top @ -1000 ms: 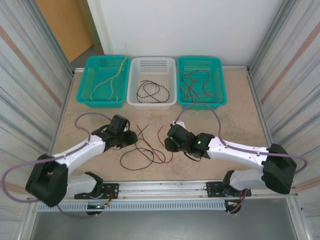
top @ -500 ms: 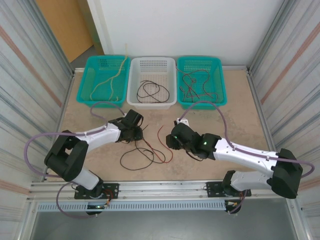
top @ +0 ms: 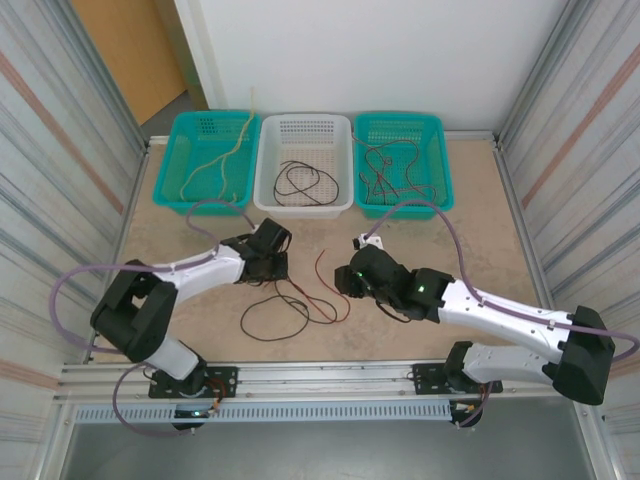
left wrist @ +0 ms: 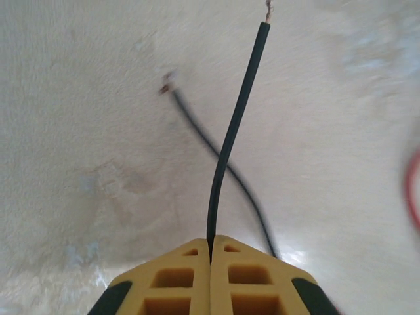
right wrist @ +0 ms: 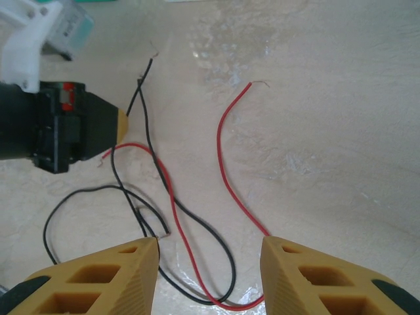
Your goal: Untangle the cables
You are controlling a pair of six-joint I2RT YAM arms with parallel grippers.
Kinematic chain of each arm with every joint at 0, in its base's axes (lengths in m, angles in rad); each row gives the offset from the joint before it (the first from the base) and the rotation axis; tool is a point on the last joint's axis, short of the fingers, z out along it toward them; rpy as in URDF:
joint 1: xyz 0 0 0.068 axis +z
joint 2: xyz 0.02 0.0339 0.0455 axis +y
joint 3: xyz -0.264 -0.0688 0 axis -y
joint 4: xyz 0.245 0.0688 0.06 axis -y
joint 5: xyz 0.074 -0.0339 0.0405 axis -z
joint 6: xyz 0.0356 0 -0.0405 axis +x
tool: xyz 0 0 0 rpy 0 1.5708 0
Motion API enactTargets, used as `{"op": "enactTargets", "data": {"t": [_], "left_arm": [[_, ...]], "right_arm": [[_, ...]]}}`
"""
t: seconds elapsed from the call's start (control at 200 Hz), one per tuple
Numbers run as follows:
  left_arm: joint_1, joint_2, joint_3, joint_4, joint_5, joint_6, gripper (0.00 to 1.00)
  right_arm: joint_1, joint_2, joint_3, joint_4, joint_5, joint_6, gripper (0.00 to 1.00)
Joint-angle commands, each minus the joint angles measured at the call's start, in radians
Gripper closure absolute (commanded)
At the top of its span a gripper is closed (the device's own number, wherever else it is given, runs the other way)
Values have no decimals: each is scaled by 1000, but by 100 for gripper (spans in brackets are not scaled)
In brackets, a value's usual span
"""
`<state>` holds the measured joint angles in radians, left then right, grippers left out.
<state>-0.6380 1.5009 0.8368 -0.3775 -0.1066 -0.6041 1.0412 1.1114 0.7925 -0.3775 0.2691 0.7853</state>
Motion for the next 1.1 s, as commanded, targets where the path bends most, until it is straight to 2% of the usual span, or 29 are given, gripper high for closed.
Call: {"op": "enactTargets", "data": {"t": [0.0, 0.17, 0.351, 0.561, 0.772, 0.852, 0.897, 0.962, 1.097], "left_arm": [[-8, -128, 56, -44, -14, 16, 100], [-8, -334, 136, -86, 74, 28, 100], [-12, -474, 274, -90, 179, 72, 100], [-11, -516, 435, -96, 259, 86, 100], [-11, -498, 526, -72, 343, 56, 100], [-11, -500, 537, -64, 346, 54, 100], [-11, -503, 539, -62, 338, 60, 100], [-11, -506, 542, -68, 317, 66, 100], [-12, -516, 530, -69, 282, 71, 100]], "right_arm": [[18, -25, 23, 4, 16, -11, 56], [54, -44, 37, 65, -6, -60, 50], [74, -39, 88, 134, -96, -142, 38], [67, -9, 233, 154, -150, -251, 32], [46, 104, 367, 158, -202, -302, 32], [46, 139, 399, 163, -212, -311, 39], [46, 151, 414, 163, -213, -313, 49], [45, 152, 419, 167, -215, -313, 70], [46, 123, 419, 181, -229, -317, 90]]}}
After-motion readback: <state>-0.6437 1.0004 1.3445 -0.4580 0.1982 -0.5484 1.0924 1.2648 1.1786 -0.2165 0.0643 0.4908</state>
